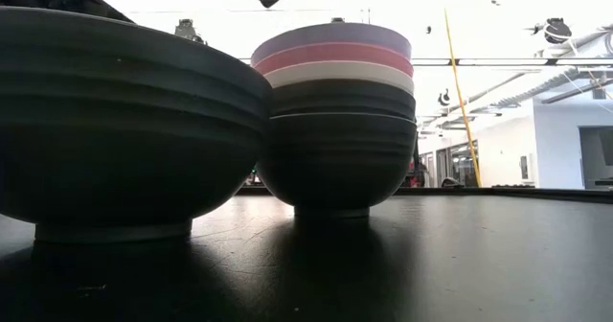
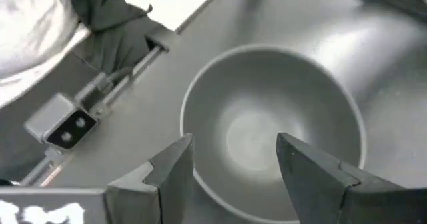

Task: Nest bowls inside each other
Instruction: Stack the black bowl on top of the purple bowl

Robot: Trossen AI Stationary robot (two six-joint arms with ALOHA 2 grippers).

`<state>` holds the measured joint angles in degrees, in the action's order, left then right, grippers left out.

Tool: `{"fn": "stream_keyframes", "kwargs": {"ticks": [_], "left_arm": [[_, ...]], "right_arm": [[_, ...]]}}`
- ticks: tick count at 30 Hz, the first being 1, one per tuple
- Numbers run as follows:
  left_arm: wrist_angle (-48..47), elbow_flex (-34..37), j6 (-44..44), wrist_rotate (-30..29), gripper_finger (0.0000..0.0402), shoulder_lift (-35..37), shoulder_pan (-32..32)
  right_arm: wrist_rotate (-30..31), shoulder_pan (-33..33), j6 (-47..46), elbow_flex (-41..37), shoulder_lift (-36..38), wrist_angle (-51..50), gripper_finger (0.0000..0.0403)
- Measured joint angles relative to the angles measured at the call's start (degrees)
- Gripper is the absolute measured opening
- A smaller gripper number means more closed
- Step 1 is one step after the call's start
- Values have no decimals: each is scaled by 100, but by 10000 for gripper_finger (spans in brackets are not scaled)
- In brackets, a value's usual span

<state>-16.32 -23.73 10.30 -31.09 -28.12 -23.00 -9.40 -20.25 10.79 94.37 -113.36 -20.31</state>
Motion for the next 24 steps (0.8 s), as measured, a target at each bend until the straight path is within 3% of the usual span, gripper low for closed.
{"fn": "stream_keyframes", "kwargs": {"ticks": [11,17,24], "left_arm": [[-114,0,67,0,232,0,0],[-157,0,94,26,232,0,0],[-155,0,81,65,232,0,0]], "right_arm": [[-1020,0,-225,1022,-868,-250,206],[-716,8,-387,1326,-1267,-715,206],[-718,30,-602,1260,-1318,-501,206]]}}
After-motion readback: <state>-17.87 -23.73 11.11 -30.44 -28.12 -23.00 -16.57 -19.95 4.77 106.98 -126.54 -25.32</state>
